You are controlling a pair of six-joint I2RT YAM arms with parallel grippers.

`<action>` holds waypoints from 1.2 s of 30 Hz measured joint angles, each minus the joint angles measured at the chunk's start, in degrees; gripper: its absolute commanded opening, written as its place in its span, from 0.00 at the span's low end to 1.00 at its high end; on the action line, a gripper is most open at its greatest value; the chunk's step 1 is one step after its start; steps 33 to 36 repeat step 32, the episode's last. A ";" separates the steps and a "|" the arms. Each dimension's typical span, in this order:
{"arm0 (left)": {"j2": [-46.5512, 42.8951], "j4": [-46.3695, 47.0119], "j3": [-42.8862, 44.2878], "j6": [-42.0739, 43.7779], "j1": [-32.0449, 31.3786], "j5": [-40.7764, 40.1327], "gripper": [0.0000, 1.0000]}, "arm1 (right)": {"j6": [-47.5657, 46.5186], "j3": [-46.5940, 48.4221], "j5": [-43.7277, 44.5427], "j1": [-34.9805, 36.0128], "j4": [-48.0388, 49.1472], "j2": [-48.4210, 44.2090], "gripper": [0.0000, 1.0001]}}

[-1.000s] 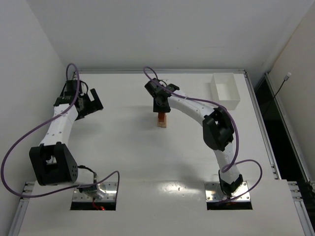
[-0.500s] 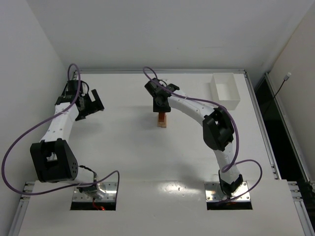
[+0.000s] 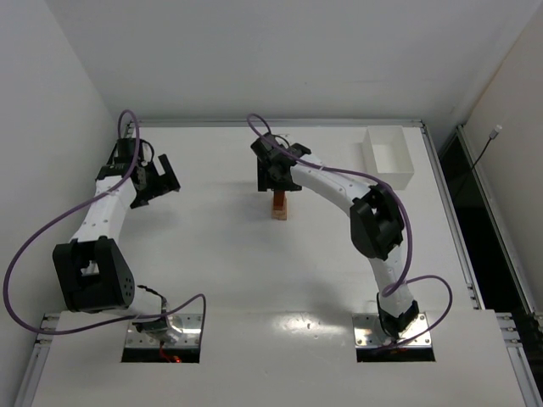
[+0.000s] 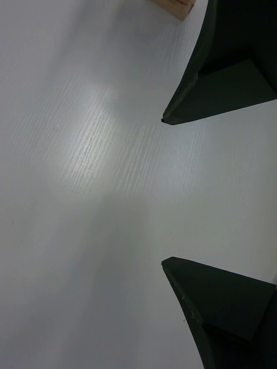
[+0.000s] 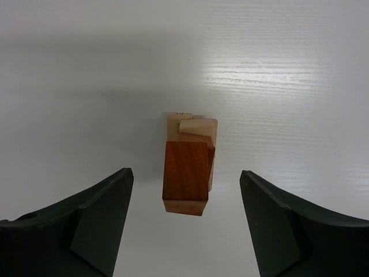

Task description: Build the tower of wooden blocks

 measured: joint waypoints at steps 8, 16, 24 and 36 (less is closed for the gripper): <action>0.00 0.81 0.00 0.72 -1.14 1.11 1.00 | -9.18 -7.58 -4.63 0.00 9.35 -6.60 0.85; 0.02 2.45 -0.39 4.72 -6.34 1.97 1.00 | -28.85 -29.66 -9.07 -1.62 20.04 -32.72 0.91; 1.01 7.13 -4.98 6.51 -8.55 -0.87 1.00 | -44.65 -50.66 -13.35 -11.69 22.38 -46.97 0.96; 4.33 9.25 -6.49 7.76 -9.70 -3.54 1.00 | -45.62 -57.77 -19.87 -20.35 21.90 -47.71 0.96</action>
